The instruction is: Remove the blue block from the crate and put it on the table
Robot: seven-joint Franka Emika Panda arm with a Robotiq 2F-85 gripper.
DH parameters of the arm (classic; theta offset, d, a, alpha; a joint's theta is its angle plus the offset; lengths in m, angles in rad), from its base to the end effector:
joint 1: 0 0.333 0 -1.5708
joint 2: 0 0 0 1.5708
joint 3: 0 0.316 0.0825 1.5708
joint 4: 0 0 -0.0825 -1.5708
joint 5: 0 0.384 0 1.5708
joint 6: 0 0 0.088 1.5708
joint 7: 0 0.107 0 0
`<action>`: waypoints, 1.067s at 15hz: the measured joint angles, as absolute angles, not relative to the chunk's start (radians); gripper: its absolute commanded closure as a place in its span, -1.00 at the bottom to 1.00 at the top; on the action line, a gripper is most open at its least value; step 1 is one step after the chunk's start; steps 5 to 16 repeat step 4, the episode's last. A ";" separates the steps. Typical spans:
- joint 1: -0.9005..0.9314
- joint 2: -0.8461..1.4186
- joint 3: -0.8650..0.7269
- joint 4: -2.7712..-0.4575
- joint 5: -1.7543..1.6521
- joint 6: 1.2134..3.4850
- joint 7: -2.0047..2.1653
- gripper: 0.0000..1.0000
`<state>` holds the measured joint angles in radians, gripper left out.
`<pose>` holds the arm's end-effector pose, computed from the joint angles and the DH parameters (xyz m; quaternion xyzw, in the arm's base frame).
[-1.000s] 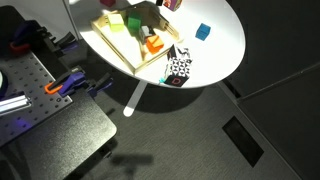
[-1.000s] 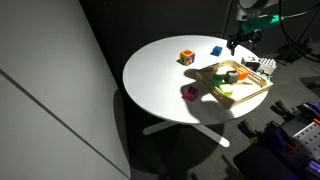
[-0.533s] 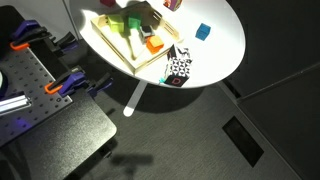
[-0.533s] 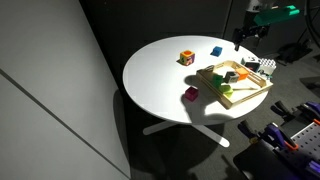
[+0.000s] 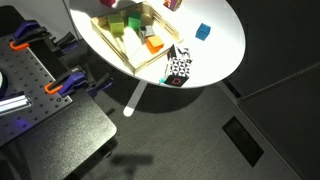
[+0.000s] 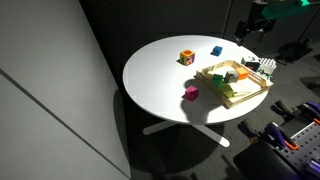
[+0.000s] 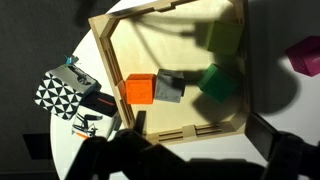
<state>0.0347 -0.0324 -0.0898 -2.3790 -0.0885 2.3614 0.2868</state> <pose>0.4929 -0.0283 0.3358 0.9898 -0.1392 0.0108 0.0288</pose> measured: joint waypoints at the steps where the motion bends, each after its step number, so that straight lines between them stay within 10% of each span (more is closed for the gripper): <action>1: 0.032 -0.035 -0.086 -2.381 -0.088 2.361 0.287 -1.00; 16: 0.029 -0.029 -0.080 -2.381 -0.088 2.362 0.287 -1.00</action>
